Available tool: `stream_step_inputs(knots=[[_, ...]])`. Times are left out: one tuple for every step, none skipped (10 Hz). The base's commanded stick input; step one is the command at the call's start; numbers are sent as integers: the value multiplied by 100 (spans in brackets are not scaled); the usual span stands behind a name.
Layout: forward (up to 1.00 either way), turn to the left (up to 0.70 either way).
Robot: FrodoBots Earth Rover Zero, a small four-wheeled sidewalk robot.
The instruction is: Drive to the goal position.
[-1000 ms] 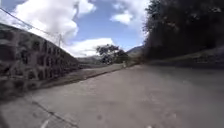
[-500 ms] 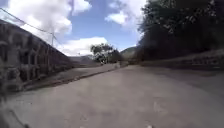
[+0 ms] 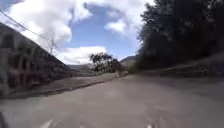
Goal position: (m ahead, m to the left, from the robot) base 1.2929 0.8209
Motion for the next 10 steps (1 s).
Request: stream_step_inputs(knots=[[100, -27], [100, -27], [100, -27], [100, -27], [100, -27], [100, -27], [100, -27], [100, -27], [100, -27], [100, -20]])
